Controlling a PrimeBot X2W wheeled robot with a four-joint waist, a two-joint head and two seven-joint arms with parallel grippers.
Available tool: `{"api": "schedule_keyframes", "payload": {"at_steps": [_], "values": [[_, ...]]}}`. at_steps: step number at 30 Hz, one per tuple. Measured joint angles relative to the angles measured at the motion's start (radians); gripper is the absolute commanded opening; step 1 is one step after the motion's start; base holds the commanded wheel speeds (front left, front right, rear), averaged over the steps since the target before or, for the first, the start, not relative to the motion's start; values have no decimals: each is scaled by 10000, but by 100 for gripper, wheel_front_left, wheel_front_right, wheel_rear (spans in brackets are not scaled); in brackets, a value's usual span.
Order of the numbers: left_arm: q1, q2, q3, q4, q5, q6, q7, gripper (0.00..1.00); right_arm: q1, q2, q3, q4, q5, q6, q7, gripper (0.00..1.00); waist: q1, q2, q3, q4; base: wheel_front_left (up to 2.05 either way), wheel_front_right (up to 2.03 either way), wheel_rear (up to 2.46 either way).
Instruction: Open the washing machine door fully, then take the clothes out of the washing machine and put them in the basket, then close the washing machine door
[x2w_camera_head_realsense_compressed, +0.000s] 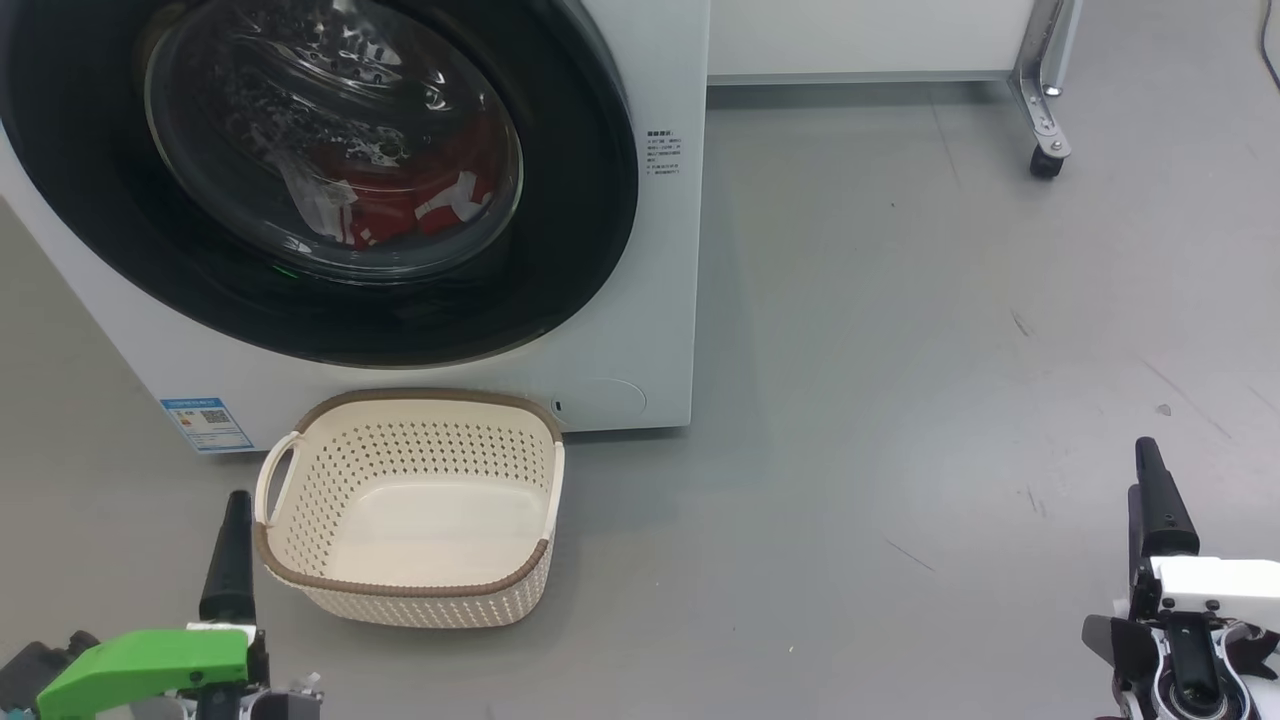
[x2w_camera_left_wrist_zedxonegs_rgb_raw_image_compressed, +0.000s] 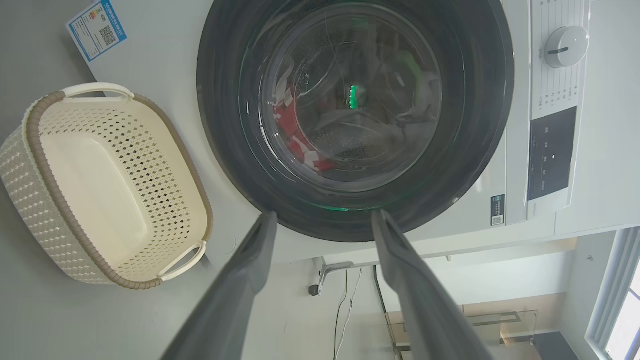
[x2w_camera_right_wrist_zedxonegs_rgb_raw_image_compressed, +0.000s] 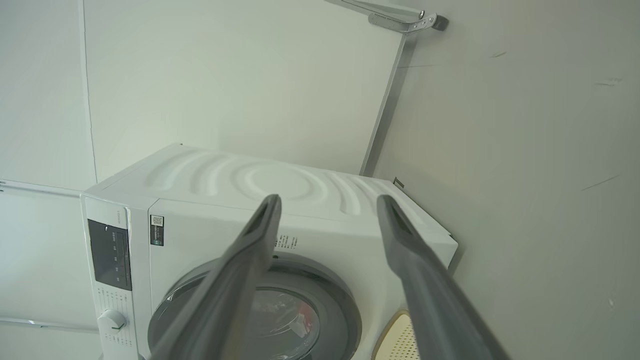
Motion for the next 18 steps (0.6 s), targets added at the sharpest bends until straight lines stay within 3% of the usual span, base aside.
{"api": "schedule_keyframes", "payload": {"at_steps": [7, 18], "values": [[-182, -31, -10, -326, 721, 0, -194, 100, -3, -63, 71, -433, -742, -90, -224, 100, 0, 0, -27, 18, 0, 0, 0], [-189, -104, -136, -514, 2767, 0, -422, 100, -2, -249, 278, -901, -2100, -268, -502, 100, 0, 0, -44, 29, 0, 0, 0]]}}
